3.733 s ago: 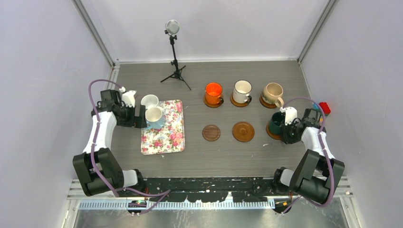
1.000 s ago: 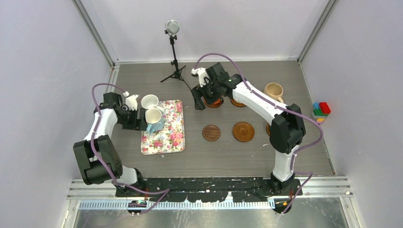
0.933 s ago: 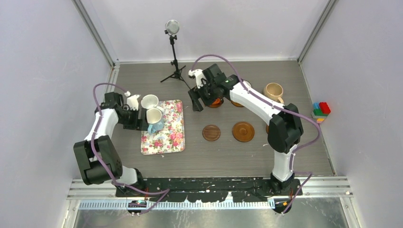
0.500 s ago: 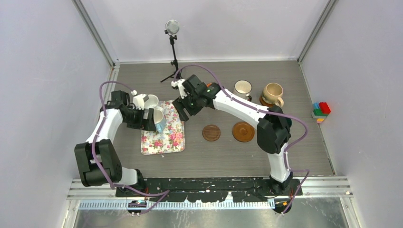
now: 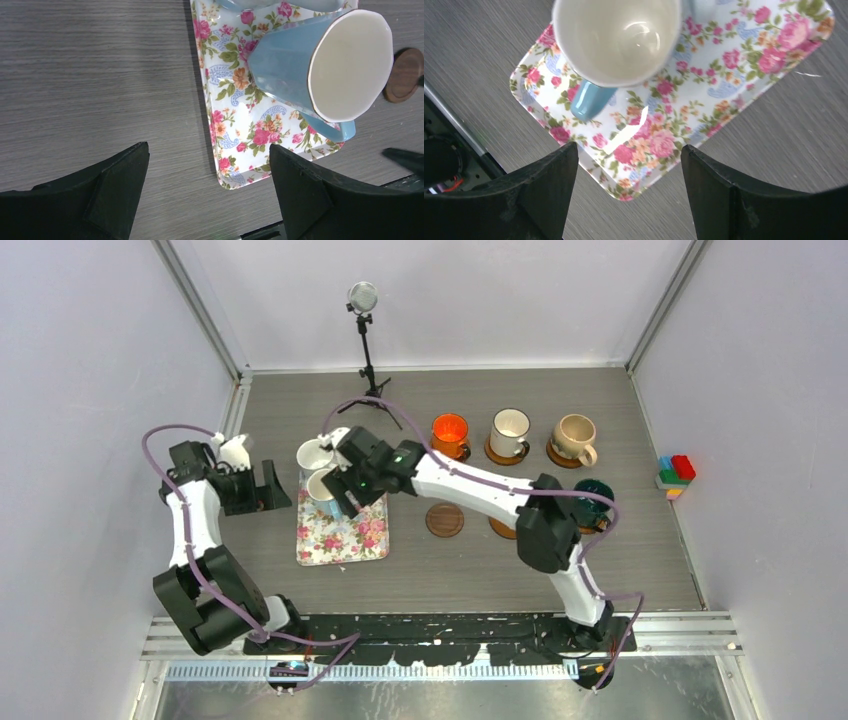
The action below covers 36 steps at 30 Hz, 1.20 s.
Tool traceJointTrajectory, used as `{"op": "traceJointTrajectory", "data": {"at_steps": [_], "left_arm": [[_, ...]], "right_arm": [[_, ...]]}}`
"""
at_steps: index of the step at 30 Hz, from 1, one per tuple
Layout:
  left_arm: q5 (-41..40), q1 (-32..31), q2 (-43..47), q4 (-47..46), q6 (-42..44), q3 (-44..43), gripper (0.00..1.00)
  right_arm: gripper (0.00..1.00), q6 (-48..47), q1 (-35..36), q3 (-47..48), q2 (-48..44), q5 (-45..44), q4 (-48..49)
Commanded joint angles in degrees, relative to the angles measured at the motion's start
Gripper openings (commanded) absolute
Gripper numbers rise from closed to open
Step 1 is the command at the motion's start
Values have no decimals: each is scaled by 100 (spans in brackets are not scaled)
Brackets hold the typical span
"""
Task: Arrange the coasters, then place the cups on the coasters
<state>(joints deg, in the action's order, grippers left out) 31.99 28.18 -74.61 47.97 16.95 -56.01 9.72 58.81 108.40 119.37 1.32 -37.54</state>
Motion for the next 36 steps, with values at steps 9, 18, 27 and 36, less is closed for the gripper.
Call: {"op": "traceJointTrajectory", "data": {"at_steps": [9,18,27,36], "left_arm": [[636,270,-28,-244,-471,-145,93],[543,324,64,-244,-368,-127,93],[600,332,8,-240,-364,-130,93],[616,329,7,-125,-298,-207,93]], "right_arm": [[80,838,546,1287,1098,-1070,41],[64,656,527,1664,1513,-1574,83],[51,464,346,1525,1498,-1106,80],[18,154,163,1055,1089,-700,20]]}}
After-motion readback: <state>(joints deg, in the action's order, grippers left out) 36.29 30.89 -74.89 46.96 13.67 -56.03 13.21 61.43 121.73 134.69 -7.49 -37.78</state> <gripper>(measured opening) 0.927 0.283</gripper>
